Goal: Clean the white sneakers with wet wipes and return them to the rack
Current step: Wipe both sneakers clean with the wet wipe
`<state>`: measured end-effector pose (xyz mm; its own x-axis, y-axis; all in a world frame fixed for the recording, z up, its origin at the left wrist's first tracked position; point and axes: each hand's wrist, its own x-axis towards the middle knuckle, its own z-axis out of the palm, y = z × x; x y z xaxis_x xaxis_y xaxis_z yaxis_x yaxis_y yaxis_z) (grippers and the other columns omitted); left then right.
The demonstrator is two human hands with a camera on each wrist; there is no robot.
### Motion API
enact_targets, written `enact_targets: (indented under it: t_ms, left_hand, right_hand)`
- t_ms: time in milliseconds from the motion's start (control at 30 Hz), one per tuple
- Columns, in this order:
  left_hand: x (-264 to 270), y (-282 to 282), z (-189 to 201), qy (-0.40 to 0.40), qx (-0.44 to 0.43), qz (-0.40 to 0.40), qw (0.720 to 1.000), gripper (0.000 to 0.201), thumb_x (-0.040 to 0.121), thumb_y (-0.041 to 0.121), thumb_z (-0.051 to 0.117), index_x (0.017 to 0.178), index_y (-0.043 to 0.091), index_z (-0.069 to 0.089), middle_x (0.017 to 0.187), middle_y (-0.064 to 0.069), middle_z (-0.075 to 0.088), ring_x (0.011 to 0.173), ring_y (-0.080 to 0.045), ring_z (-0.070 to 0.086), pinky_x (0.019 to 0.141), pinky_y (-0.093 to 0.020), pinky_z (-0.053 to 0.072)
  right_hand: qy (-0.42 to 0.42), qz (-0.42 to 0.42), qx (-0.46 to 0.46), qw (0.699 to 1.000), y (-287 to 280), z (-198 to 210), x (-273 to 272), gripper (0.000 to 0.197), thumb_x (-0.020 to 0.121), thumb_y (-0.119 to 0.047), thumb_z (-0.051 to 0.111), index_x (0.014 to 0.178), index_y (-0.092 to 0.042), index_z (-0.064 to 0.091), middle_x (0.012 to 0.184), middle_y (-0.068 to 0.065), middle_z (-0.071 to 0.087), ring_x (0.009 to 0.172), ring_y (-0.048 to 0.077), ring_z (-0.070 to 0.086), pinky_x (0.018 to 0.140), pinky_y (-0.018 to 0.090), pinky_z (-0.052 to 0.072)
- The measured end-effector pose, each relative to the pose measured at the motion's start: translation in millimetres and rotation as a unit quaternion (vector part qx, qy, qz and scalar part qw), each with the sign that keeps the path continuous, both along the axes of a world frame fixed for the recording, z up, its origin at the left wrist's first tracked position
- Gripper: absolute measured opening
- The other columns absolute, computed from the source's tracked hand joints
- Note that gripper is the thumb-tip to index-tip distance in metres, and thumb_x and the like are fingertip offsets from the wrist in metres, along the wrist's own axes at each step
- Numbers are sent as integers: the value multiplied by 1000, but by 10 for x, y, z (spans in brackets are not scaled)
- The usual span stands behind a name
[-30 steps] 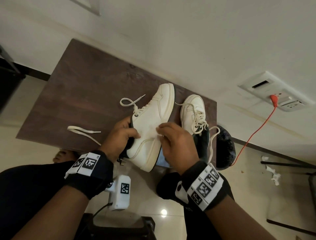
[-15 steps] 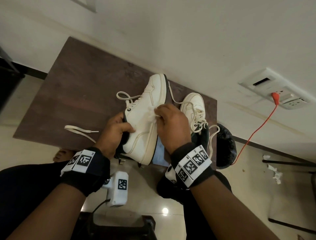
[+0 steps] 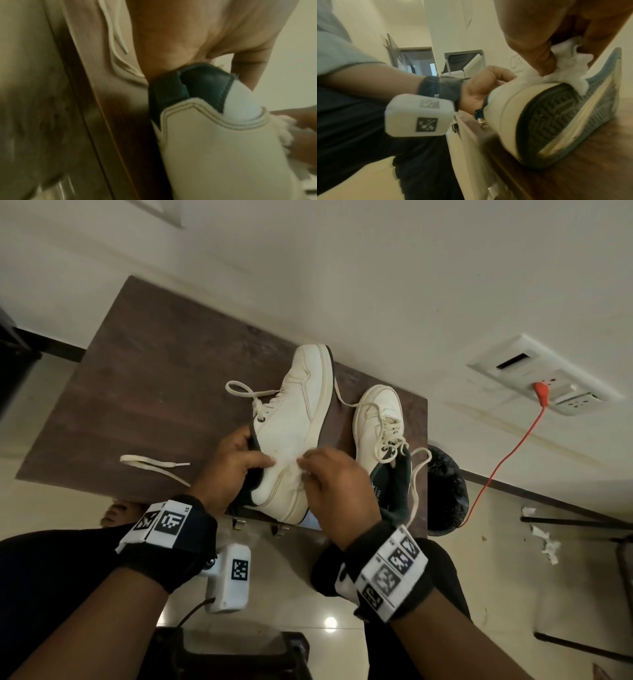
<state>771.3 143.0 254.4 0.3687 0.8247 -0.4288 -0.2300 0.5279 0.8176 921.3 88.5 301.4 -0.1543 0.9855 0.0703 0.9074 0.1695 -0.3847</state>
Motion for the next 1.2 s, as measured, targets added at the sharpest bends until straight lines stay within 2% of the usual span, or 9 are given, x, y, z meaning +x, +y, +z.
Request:
enact_targets:
  t_ms: [200, 400, 500, 633, 700, 800, 967, 1133, 1200]
  left_hand:
    - [-165, -113, 7, 75, 79, -75, 991, 24, 95, 15, 52, 106, 34, 64, 104, 13, 71, 99, -7, 66, 87, -32, 50]
    - [-74, -128, -81, 98, 112, -71, 986, 38, 90, 31, 51, 128, 32, 52, 126, 13, 61, 119, -7, 55, 105, -41, 41]
    - [34, -67, -107, 104, 102, -57, 988, 29, 95, 24, 50, 118, 42, 52, 121, 14, 63, 114, -10, 58, 102, -46, 44]
    - [145, 3, -74, 109, 124, -47, 985, 32, 98, 16, 46, 122, 37, 48, 122, 11, 60, 116, -10, 56, 104, -42, 43]
    - [152, 18, -87, 91, 126, -44, 987, 34, 98, 13, 46, 125, 35, 47, 122, 13, 60, 116, -6, 55, 105, -37, 42]
    - [129, 16, -106, 65, 122, -47, 989, 35, 99, 13, 45, 126, 34, 48, 124, 14, 60, 117, -4, 55, 101, -29, 43]
    - [62, -19, -110, 69, 119, -20, 990, 31, 98, 15, 47, 127, 26, 52, 116, 21, 60, 107, 9, 57, 88, -7, 44]
    - [40, -39, -68, 128, 126, -13, 984, 19, 96, 27, 51, 108, 20, 64, 100, 11, 70, 90, 0, 65, 72, -13, 50]
    - [21, -42, -82, 143, 121, -26, 982, 22, 96, 30, 50, 103, 15, 65, 99, 4, 70, 92, -8, 66, 76, -24, 53]
  right_hand:
    - [25, -58, 34, 997, 342, -63, -10, 16, 73, 2, 63, 86, -3, 72, 85, 9, 68, 73, 24, 65, 63, 26, 50]
    - [23, -38, 16, 999, -58, -53, -21, 19, 78, 2, 64, 94, -7, 71, 93, 5, 68, 82, 18, 64, 73, 25, 51]
    - [-3, -9, 3, 1000, -373, -41, -87, 19, 79, -2, 65, 95, -8, 71, 97, 5, 68, 85, 18, 64, 75, 28, 53]
    - [-23, -5, 14, 1000, -329, -48, -83, 25, 81, -12, 51, 95, -4, 70, 96, 9, 68, 84, 23, 64, 74, 31, 53]
    - [-22, -46, 28, 998, -123, -47, -37, 20, 80, -4, 57, 95, -2, 70, 94, 11, 68, 83, 24, 64, 75, 30, 53]
    - [-7, -100, 54, 994, 270, -42, 29, 19, 75, 4, 64, 91, -3, 72, 91, 11, 68, 79, 24, 65, 71, 27, 52]
    - [-13, -86, 45, 995, 387, -46, -28, 19, 76, 1, 62, 91, -6, 72, 91, 7, 68, 78, 22, 65, 68, 30, 54]
    - [-10, -8, 20, 1000, -81, -30, -42, 23, 79, -3, 57, 97, -6, 71, 98, 6, 68, 86, 19, 64, 77, 29, 54]
    - [-17, 22, -7, 1000, -246, -11, -83, 26, 81, -9, 52, 99, -7, 70, 100, 6, 67, 88, 20, 63, 76, 32, 55]
